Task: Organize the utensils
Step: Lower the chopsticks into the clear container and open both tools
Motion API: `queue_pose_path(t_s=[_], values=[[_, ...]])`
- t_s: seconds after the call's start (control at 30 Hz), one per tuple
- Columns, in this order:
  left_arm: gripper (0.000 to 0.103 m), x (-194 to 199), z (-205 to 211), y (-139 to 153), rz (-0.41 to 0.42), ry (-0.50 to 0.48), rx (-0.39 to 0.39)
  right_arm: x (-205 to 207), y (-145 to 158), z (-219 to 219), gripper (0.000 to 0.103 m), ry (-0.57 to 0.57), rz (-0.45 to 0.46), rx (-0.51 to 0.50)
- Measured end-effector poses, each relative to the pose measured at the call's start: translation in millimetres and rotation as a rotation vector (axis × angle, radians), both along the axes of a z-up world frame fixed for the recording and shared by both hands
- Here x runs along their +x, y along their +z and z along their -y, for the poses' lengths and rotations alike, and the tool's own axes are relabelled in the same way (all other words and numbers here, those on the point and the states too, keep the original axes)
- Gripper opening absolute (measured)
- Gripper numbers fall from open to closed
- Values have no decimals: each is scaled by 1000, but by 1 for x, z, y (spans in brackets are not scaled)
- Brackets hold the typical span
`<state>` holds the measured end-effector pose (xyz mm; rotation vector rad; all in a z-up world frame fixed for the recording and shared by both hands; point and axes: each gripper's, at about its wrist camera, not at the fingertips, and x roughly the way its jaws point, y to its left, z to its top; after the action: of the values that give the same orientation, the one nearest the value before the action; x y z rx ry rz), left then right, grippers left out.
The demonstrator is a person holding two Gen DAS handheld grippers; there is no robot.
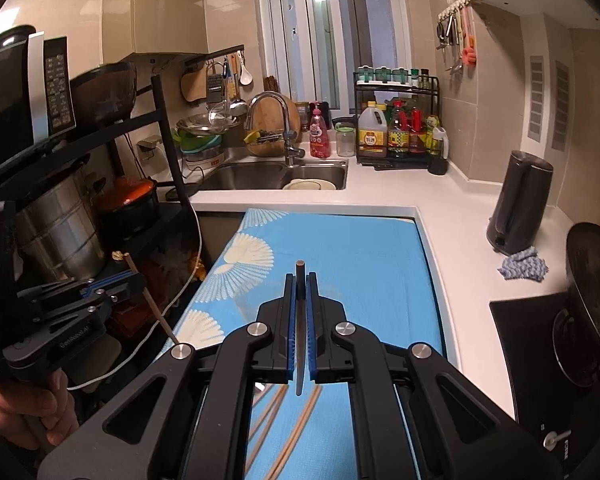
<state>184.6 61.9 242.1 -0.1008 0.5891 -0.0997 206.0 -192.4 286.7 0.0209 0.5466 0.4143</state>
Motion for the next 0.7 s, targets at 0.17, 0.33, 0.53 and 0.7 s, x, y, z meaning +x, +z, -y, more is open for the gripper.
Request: queue_pose_path(t_s=[0.17, 0.33, 0.53, 0.7], values=[[5, 26, 2, 39, 46, -17, -8, 26, 38, -3, 5, 14, 31, 23], [5, 54, 8, 71, 116, -13, -16, 51, 67, -11, 5, 3, 98, 23], [5, 101, 17, 43, 73, -15, -17, 89, 31, -24, 5, -34, 66, -6], [5, 133, 17, -10, -42, -25, -19, 120, -26, -29, 5, -45, -48, -33]])
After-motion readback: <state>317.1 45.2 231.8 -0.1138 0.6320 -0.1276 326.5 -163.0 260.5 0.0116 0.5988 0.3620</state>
